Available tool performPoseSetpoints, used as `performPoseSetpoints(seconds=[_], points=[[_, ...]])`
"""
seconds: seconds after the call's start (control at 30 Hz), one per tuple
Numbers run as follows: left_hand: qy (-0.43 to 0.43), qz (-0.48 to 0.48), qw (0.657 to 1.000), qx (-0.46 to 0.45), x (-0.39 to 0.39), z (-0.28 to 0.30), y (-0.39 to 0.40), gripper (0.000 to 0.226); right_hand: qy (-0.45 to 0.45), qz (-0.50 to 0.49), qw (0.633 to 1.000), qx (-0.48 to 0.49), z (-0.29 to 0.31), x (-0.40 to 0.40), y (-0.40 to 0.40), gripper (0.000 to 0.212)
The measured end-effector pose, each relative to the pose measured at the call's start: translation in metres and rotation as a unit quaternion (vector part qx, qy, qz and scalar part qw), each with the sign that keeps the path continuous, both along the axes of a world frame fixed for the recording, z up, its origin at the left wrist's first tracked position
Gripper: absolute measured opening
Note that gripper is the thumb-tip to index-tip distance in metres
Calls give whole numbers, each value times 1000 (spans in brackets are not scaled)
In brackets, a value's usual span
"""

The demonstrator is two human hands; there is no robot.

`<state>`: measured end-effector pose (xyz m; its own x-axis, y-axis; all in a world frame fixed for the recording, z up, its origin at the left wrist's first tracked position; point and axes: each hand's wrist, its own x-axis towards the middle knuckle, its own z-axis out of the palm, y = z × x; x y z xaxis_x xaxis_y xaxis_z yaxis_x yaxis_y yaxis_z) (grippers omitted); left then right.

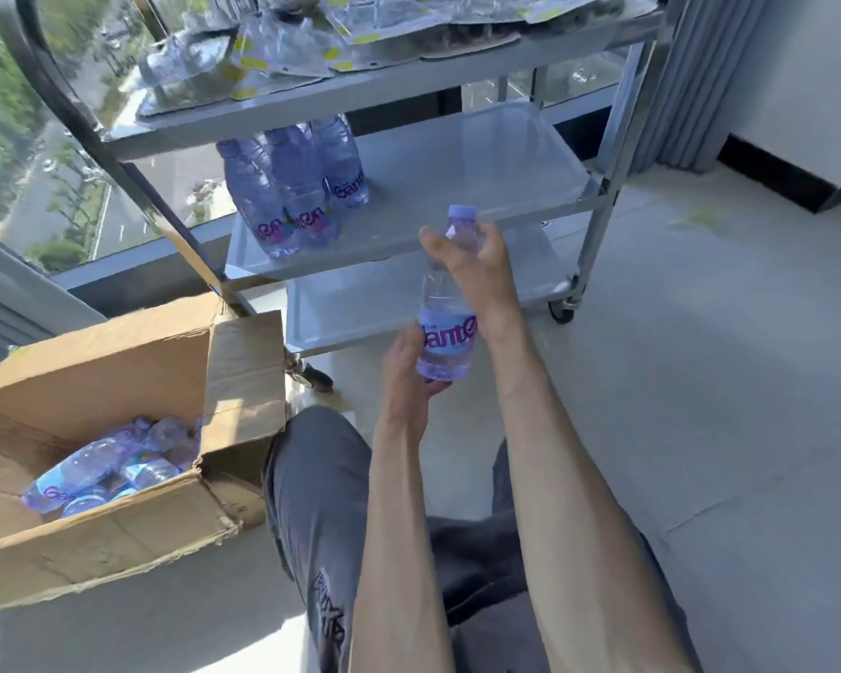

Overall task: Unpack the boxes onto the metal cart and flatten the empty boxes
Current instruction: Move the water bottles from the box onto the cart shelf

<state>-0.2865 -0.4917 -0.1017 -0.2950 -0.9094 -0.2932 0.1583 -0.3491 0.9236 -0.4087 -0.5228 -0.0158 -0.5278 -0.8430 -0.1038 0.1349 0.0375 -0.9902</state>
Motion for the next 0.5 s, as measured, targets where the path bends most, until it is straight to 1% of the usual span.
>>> performPoseSetpoints(seconds=[0.03, 0.07, 0.1, 0.13, 0.17, 0.23, 0.3, 0.4, 0.47, 0.5], points=[[-26, 6, 999, -21, -1, 0, 1, 38, 36, -28, 998, 41, -1, 0, -1, 47], [-38, 8, 998, -41, -1, -2, 1, 34, 63, -56, 994, 71, -3, 0, 0, 51], [-42, 1, 998, -56, -1, -2, 1, 36, 72, -79, 991, 78, -7, 1, 1, 48], [-37, -10, 998, -57, 1, -2, 2, 40, 62, -97, 991, 70, -11, 1, 4, 43], [-27, -23, 998, -48, 3, 0, 2, 45, 34, -103, 993, 50, -15, 2, 6, 39], [-17, -52, 999, 4, 9, 1, -1, 50, -33, -95, 995, 13, -20, 2, 11, 37], [-31, -89, 995, 43, 16, 2, -7, 52, -74, -86, 993, -8, -23, 2, 14, 37], [-24, -136, 990, 36, 22, 5, -15, 54, -107, -91, 989, -42, -23, 2, 13, 33], [-11, -124, 992, 17, 22, 5, -17, 48, -111, -86, 989, -54, -20, 6, 12, 28], [-2, -103, 995, 10, 21, 3, -19, 46, -106, -78, 990, -58, -18, 6, 10, 28]])
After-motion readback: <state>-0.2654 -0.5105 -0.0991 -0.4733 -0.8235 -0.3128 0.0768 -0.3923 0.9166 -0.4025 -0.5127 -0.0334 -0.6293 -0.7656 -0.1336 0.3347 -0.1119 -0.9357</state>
